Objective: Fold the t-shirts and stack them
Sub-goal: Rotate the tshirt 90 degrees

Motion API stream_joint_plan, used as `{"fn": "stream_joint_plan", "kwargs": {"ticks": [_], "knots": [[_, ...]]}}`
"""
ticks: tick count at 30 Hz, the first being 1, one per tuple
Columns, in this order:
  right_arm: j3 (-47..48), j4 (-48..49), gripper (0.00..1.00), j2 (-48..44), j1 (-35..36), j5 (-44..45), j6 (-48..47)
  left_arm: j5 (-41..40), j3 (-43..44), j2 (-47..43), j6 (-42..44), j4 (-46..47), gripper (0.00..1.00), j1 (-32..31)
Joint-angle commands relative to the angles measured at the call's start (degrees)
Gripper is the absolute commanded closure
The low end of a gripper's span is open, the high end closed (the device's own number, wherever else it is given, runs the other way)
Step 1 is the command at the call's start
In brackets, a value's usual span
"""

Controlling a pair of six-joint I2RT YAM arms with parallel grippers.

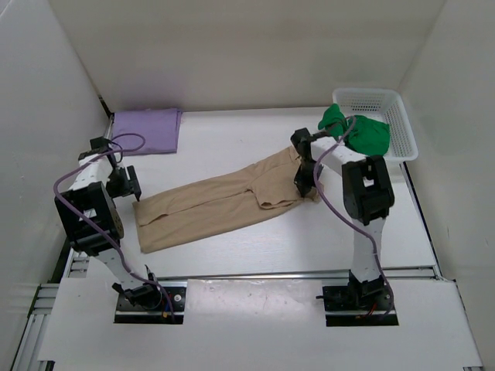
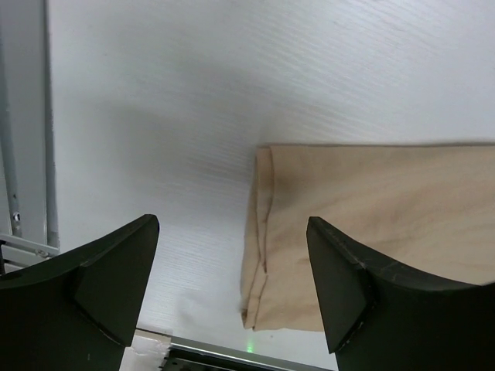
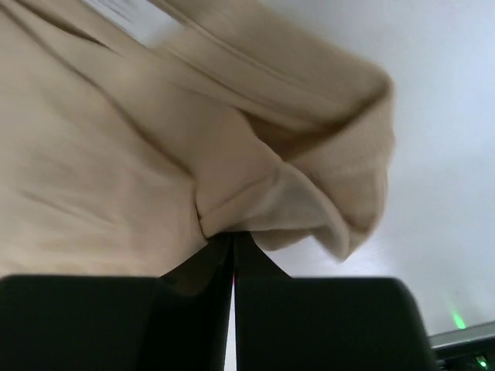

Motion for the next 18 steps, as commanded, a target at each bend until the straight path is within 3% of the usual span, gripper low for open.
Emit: {"fn": "stream_joint_plan", "kwargs": {"ticks": [1,6,7,9,12,15,18], "knots": [[10.99,0.24,0.98,9.4,-1.12,-1.64,-1.13,-0.82,0.02,-3.11,0.19,0.6,0.12,2.52],[47.85,-2.5,0.98,27.15,-3.49,-7.51,-0.53,-0.82,-3.14,-4.34,0.19,0.6,0.12,4.99],[50.9,3.15,0.98,28.92,-4.11,-11.01,1.3,-0.82,-3.15,-4.34,0.19,0.6,0.12,4.99],[51.81,11.26,0.98,29.99,-5.42,-16.48,4.82,-0.82,-3.76,-3.82,0.19,0.6,0.12,4.99],[50.58,19.72,0.97,28.33,-5.43,-13.96,7.39,0.32,-3.76,-3.29,0.19,0.6,0.12,4.99],[49.1,20.26,0.84,24.11,-5.96,-12.55,3.36,1.46,-2.28,-3.29,0.19,-0.54,0.12,4.46],[40.44,20.26,0.71,15.77,-5.96,-13.68,-2.53,1.46,-1.75,-4.07,0.19,-0.54,0.12,4.46]]}}
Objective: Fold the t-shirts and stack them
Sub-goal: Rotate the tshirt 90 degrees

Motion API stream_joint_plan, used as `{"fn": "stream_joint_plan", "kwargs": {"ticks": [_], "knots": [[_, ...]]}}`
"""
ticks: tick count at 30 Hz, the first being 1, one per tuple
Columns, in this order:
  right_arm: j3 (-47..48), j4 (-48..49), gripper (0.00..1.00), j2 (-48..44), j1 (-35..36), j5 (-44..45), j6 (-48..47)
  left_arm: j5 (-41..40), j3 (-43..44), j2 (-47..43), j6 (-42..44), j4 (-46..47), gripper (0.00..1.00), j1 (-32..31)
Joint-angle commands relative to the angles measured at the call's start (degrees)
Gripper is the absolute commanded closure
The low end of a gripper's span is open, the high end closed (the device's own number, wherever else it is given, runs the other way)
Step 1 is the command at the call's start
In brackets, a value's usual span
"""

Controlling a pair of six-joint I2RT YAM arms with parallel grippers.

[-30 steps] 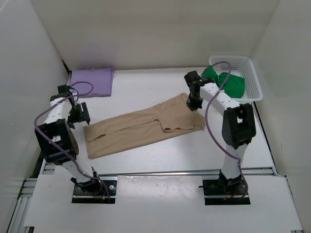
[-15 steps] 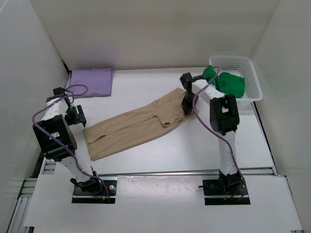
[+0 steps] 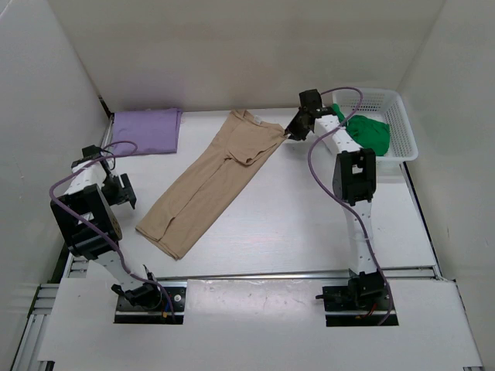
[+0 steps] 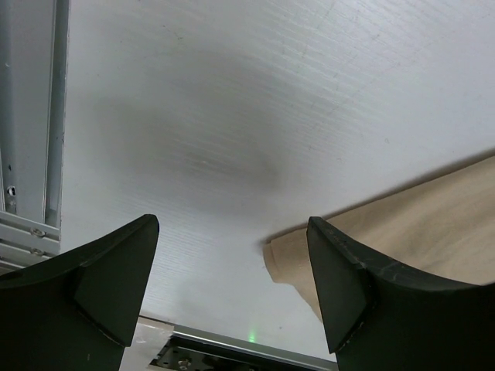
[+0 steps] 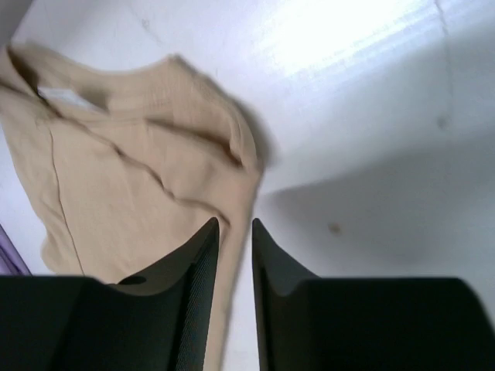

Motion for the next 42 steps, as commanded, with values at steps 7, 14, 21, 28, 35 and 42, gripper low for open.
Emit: {"fn": "stream_joint_plan", "kwargs": {"ticks": [7,14,21,28,35,42], "knots": [[-26.4,-1.22,0.4,-34.99,7.61,-0.33,-14.02,1.93,-0.04,-15.42,0.19,-2.39,0.09,2.21],[-54.09,4.73,0.26,-50.32,18.51,-3.39,-2.71,0.79,-7.59,-35.73,0.19,-3.09,0.0,5.92],[-66.16,21.09,0.23,-49.83,34.23,-9.55,22.95,0.09,-8.49,-42.89,0.19,-6.78,0.0,5.92],[-58.79,24.45,0.26,-39.01,47.61,-1.91,43.17,-3.87,-4.98,-47.81,0.19,-13.54,0.0,5.92],[-46.93,25.93,0.32,-23.46,54.03,0.9,55.22,-6.86,2.5,-51.32,0.19,-23.03,0.0,5.92],[-42.25,22.77,0.43,-18.43,55.35,1.96,59.36,-8.62,3.73,-52.73,0.19,-25.86,0.0,5.92]]}}
